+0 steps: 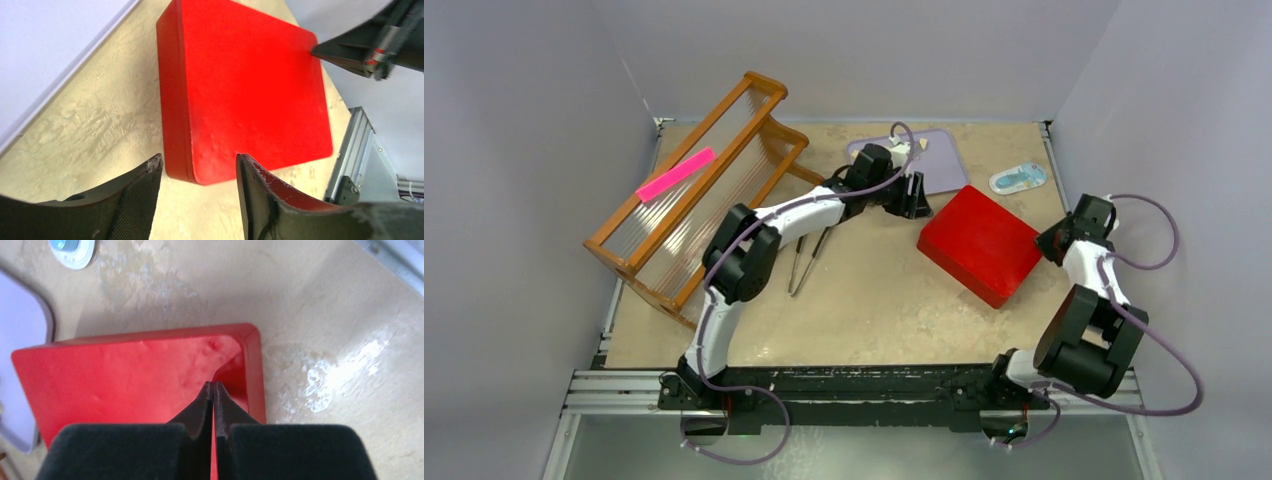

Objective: Pack the chocolate

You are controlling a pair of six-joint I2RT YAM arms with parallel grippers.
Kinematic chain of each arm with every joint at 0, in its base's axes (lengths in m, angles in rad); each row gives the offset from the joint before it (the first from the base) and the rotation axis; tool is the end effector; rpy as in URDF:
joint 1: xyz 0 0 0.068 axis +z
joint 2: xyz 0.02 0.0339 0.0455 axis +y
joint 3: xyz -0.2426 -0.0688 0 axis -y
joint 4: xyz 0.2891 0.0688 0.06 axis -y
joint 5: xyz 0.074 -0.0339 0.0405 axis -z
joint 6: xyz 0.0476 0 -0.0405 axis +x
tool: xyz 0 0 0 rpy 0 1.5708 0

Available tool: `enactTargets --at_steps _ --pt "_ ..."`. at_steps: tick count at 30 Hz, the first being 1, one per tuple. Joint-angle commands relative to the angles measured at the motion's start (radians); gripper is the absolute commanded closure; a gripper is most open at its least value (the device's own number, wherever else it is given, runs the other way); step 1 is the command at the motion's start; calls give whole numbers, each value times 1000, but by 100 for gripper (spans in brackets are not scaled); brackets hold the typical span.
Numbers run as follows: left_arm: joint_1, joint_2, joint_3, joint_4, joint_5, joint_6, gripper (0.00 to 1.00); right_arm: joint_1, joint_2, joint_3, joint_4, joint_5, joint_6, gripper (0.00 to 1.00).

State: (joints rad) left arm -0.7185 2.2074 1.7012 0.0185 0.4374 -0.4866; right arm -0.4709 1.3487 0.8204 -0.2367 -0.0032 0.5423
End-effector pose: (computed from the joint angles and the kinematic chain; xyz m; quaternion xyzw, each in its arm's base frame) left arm 0.4005 -0.3770 0.1660 0.2079 0.8179 -0.4384 0.3092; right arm 0.2979 -0.1515 0.1720 0.4458 0.8047 0.0155 0.3918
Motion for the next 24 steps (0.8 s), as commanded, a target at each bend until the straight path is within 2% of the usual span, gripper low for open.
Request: enactTargets --at_steps 1,6,9,11,15,20,24 --pt "13 -205 2 -130 -40 45 42 20 56 16 -58 56 -24 100" --pt "13 -443 -152 -221 -62 43 29 82 -10 116 -109 110 -25 100" --pt "13 -609 -276 -259 -57 54 27 147 -68 134 -13 18 -42 100" --pt "13 -724 -348 -292 -100 79 21 200 -79 126 85 -77 -58 100" --pt "12 -942 -499 -279 -167 141 17 290 -6 172 179 -161 -93 100" --pt "13 -1154 -642 -280 -225 198 14 324 104 230 259 -195 -104 100" --pt "12 -1262 -779 -219 -295 216 4 335 216 289 275 -214 -109 100"
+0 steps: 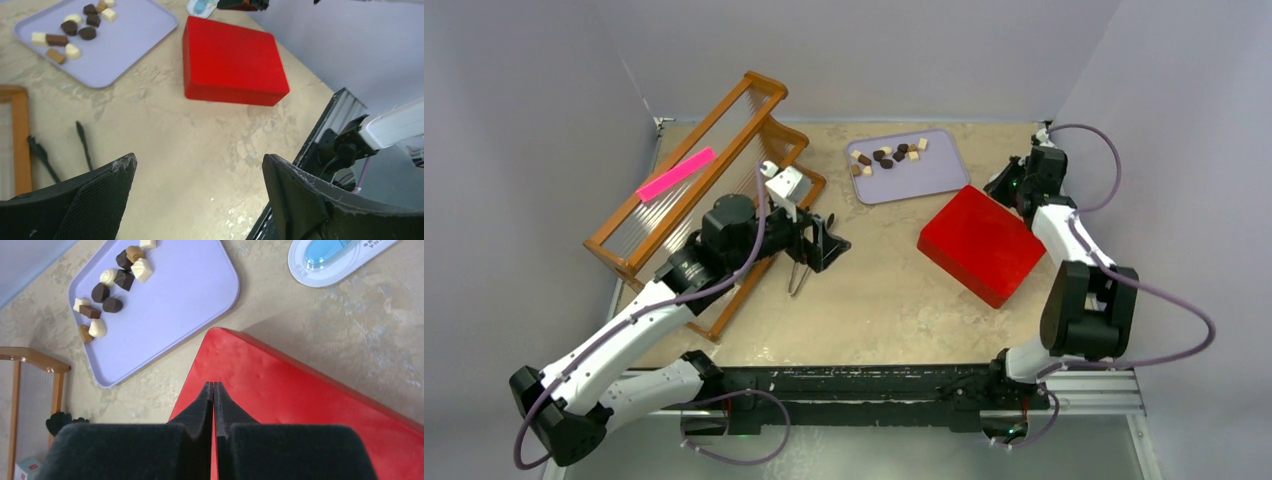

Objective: Pack the chocolate

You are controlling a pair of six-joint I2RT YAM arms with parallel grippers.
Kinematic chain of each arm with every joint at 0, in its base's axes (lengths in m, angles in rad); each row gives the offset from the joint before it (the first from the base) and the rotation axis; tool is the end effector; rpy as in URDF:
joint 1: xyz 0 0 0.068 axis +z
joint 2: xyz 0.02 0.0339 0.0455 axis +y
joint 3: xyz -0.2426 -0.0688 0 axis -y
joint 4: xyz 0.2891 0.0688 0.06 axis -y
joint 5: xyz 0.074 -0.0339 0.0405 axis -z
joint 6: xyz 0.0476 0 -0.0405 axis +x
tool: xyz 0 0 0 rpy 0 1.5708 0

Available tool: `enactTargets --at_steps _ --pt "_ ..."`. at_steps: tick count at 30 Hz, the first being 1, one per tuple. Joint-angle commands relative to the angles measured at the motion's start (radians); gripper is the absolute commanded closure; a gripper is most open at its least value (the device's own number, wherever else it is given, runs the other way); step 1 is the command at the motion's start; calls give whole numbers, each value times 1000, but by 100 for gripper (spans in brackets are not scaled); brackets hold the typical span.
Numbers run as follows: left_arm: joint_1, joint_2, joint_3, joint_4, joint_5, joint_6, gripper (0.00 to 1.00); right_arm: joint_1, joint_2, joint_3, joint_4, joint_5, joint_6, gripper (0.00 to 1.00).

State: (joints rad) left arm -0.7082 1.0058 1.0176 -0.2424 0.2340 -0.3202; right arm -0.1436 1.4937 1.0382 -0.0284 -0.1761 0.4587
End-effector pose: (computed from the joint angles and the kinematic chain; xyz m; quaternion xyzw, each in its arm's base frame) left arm 0.2173 -0.2007 0.3543 0.2212 0.7498 -0.3830 0.4921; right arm 0.3915 -0.0482 0.2259 0.2095 0.8277 0.1552 0.4969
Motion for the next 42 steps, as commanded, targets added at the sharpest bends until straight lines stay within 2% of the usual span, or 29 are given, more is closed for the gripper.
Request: enactTargets --at_steps 1,7,11,15,20,29,34,38,42 --pt "1 -75 -103 45 -111 41 3 12 103 85 61 -46 -22 100" --pt "3 -112 -64 2 -173 79 2 70 270 135 -78 42 -41 100" --pt "3 -135 -70 -9 -197 95 1 72 282 160 -146 78 -52 100" --pt "3 -147 -65 -30 -214 107 0 73 193 186 -184 101 -60 100" --pt "2 -169 -74 -28 -232 114 0 76 56 184 -313 134 -45 100" --pt "2 -172 -73 -57 -231 106 0 76 -252 -77 -526 286 75 99" --pt "2 -183 -89 -61 -258 111 0 76 -394 -204 -606 318 108 100" --pt "3 -197 -95 -57 -276 123 0 76 -442 -311 -603 329 123 100" --pt "2 -201 -102 -53 -289 128 0 76 -444 -303 -639 393 165 100"
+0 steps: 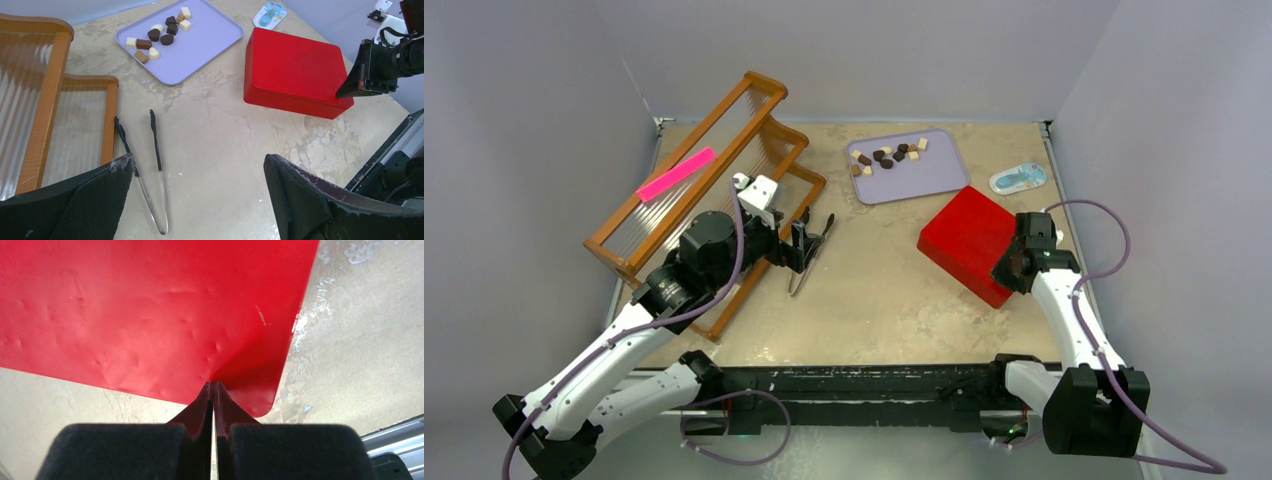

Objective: Pack the chocolate

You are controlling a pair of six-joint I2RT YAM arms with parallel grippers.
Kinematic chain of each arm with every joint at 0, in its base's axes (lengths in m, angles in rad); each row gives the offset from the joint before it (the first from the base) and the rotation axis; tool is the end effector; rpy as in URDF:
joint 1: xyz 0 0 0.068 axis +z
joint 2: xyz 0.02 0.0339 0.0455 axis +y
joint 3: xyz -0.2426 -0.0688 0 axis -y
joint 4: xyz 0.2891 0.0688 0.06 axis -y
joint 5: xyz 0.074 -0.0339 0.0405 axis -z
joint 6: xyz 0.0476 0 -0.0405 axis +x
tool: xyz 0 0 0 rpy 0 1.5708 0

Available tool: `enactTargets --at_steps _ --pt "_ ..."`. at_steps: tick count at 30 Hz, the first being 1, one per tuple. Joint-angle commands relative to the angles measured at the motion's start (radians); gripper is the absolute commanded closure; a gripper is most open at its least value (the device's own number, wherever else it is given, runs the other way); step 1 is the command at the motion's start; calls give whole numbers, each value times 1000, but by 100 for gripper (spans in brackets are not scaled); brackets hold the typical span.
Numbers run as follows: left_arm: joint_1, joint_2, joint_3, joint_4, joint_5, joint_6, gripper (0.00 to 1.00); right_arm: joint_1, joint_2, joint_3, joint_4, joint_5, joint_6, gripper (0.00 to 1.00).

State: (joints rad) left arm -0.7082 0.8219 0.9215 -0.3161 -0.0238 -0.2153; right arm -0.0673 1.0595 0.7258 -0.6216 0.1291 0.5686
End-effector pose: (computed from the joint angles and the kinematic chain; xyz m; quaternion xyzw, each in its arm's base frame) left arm 0.1946 -0.1652 0.3535 0.1829 0.7576 -0.2708 0.5650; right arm 0.2631 -0.0239 0.1881 0.3159 0.8973 0.0154 0.3081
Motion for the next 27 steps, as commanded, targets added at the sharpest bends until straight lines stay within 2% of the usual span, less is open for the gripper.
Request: enactTargets --at_steps 1,9,16,19,24,27 --pt "2 -16 -5 20 -35 24 0 0 -10 15 -49 110 64 100" --pt "2 -17 -4 21 -45 22 0 0 -39 108 -120 139 107 100" --pt "2 -21 -4 15 -68 29 0 0 -5 -9 -90 82 191 100" --pt "3 -22 -3 15 -75 33 0 0 6 8 -104 87 205 100" --pt "2 -26 -6 11 -90 22 0 0 -43 123 -144 96 120 100" --pt "2 -34 -3 9 -91 5 0 0 -98 185 -121 -23 -7 99"
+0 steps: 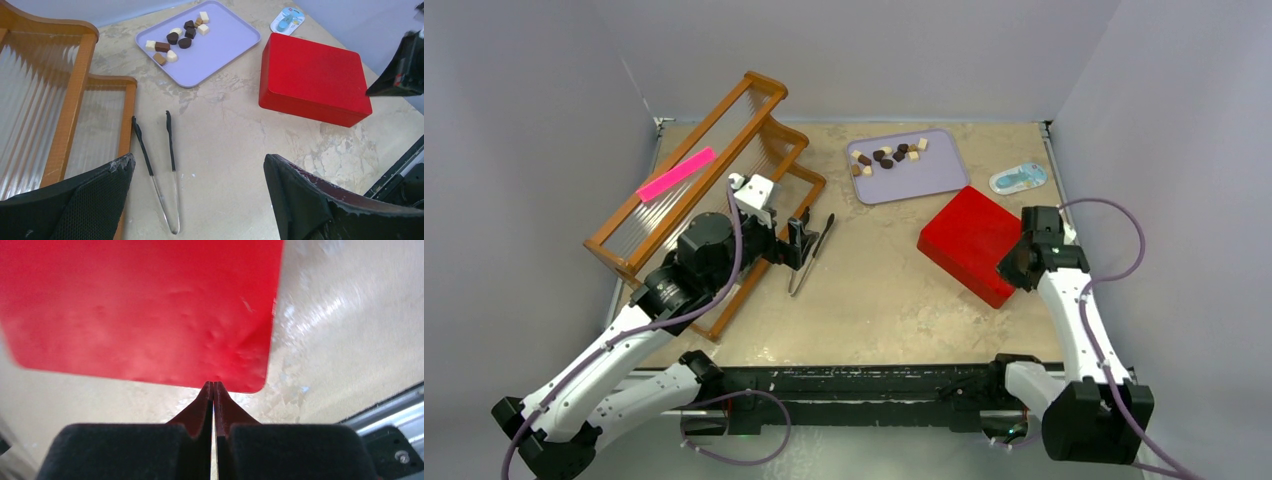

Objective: Pack the chocolate

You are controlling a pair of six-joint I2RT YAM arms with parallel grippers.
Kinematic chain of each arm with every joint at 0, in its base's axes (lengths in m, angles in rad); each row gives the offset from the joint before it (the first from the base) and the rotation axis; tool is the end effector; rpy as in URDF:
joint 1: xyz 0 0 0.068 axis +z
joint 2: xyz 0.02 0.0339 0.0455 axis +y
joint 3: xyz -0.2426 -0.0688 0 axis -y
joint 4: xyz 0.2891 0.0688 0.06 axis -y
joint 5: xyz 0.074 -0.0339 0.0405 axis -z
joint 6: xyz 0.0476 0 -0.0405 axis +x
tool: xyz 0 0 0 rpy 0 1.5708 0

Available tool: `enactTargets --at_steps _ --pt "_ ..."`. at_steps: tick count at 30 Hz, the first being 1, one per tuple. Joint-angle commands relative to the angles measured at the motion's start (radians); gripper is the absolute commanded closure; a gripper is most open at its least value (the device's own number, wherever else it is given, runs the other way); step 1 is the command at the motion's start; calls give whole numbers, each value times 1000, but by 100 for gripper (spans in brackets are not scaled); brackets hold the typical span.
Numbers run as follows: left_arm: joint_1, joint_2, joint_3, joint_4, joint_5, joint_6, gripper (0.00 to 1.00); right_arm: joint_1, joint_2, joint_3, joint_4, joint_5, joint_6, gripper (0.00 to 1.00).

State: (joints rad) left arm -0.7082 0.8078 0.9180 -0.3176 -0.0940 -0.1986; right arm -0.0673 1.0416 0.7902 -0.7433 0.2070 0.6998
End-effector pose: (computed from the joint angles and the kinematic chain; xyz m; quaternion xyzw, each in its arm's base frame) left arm 0.1942 -0.1604 0.3553 0.1669 0.7581 -0.2429 0.5818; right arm 0.2569 -0.0271 0.2080 0.3841 0.8734 -0.0063 0.2994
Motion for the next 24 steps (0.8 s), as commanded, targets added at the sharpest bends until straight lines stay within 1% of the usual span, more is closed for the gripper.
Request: enactTargets --at_steps 1,2,5,7,8,10,11,13,14,19,24 --pt "1 -23 1 13 -18 -19 0 0 -104 137 8 -138 -169 96" --pt "2 -27 4 13 -14 -29 0 0 -128 152 18 -185 -210 91" --pt "2 -38 11 11 10 -58 0 0 -231 187 56 -313 -318 69" --pt "3 -47 18 12 24 -77 0 0 -288 210 69 -353 -350 46" --pt "3 -50 21 11 29 -87 1 0 -309 231 71 -362 -359 39" --pt "2 -58 30 13 40 -108 0 0 -344 267 57 -361 -369 32" --pt "2 -63 34 14 44 -116 1 0 -359 282 54 -366 -376 26" --pt "3 -69 41 20 48 -130 1 0 -389 300 54 -400 -385 6" --pt "2 -73 46 25 55 -134 0 0 -407 298 62 -421 -385 2" --pt "2 -88 78 30 78 -165 0 0 -486 254 109 -538 -327 1" --pt "1 -111 69 45 81 -195 0 0 -532 226 129 -627 -306 1"
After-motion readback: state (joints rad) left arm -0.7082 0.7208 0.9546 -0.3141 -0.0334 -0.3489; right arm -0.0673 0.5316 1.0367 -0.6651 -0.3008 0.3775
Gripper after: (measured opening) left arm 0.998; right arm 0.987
